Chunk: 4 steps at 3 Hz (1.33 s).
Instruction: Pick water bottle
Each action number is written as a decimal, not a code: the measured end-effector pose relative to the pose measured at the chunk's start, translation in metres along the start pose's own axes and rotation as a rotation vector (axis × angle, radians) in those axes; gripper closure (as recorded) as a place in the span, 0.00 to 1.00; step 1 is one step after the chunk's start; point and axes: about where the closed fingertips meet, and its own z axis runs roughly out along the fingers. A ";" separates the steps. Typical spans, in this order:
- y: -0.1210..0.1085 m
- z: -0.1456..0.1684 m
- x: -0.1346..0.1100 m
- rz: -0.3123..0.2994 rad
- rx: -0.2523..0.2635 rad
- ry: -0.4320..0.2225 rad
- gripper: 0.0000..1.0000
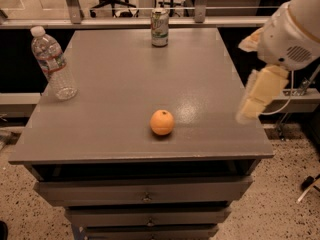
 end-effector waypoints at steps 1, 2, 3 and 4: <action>-0.011 0.026 -0.030 0.003 -0.021 -0.111 0.00; -0.015 0.053 -0.084 0.011 -0.038 -0.254 0.00; -0.015 0.053 -0.084 0.011 -0.038 -0.254 0.00; -0.015 0.064 -0.116 -0.020 -0.044 -0.334 0.00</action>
Offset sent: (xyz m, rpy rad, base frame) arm 0.0736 0.1590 -0.0190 0.4397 -0.0435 0.0854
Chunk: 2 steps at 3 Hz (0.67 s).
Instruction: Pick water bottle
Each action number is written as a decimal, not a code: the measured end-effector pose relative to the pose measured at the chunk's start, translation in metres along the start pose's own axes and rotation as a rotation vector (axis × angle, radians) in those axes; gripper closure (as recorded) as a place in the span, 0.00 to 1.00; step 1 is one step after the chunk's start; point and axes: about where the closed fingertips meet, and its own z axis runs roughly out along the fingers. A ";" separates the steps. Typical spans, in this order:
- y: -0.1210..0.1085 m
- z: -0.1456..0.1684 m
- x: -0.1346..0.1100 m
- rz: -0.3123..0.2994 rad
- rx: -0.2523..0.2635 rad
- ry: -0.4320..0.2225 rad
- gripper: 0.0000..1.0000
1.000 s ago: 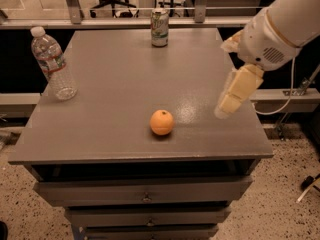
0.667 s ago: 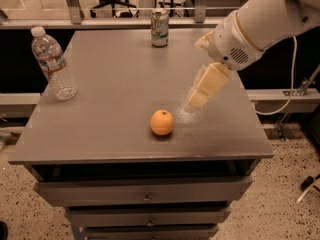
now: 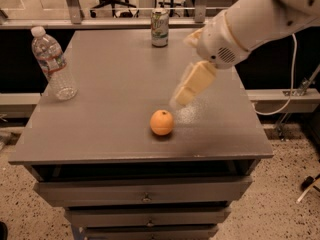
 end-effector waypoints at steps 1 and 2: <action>-0.007 0.042 -0.051 -0.046 -0.011 -0.135 0.00; -0.021 0.075 -0.089 -0.075 -0.003 -0.246 0.00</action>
Offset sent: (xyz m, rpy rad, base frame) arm 0.0791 0.1574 0.0095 0.3375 -0.1600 0.1330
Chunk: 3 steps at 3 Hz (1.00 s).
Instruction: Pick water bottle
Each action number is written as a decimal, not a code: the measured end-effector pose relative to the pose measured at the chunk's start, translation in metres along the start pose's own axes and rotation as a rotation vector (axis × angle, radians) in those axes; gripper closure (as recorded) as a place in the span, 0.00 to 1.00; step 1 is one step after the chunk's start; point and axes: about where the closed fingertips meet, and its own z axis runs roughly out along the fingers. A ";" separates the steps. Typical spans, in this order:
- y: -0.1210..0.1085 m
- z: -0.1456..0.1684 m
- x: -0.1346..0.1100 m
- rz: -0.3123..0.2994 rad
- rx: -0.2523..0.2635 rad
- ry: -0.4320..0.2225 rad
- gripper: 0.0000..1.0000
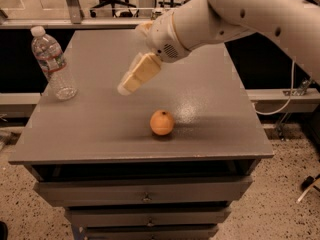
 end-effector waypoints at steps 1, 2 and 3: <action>-0.017 0.046 -0.020 0.015 0.005 -0.096 0.00; -0.027 0.085 -0.036 0.046 -0.007 -0.169 0.00; -0.028 0.117 -0.052 0.067 -0.038 -0.228 0.00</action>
Offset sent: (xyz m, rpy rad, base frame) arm 0.0743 0.1267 -0.0216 0.2727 0.0372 0.0215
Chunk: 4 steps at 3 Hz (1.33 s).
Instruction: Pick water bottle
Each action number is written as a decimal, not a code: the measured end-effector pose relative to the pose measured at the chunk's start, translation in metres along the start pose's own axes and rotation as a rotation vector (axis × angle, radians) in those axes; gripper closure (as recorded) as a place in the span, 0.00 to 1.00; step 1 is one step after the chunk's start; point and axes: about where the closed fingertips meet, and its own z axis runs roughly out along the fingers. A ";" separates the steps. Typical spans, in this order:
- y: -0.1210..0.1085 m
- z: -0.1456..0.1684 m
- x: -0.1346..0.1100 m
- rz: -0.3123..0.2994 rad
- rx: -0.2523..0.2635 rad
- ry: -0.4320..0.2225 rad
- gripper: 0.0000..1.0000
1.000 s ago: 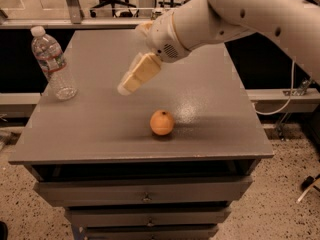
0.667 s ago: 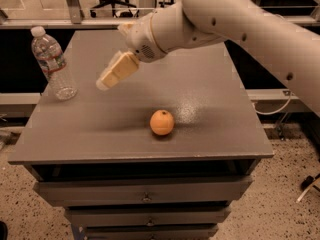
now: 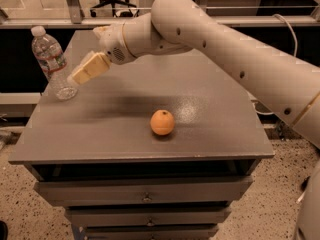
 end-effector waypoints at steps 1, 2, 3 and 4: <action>0.012 0.035 -0.008 0.018 -0.049 -0.062 0.00; 0.022 0.055 -0.010 0.026 -0.080 -0.092 0.00; 0.029 0.081 -0.020 0.023 -0.094 -0.129 0.01; 0.028 0.097 -0.025 0.027 -0.089 -0.146 0.22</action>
Offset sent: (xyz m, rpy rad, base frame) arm -0.0133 0.0764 -0.0210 0.1256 0.0524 0.1061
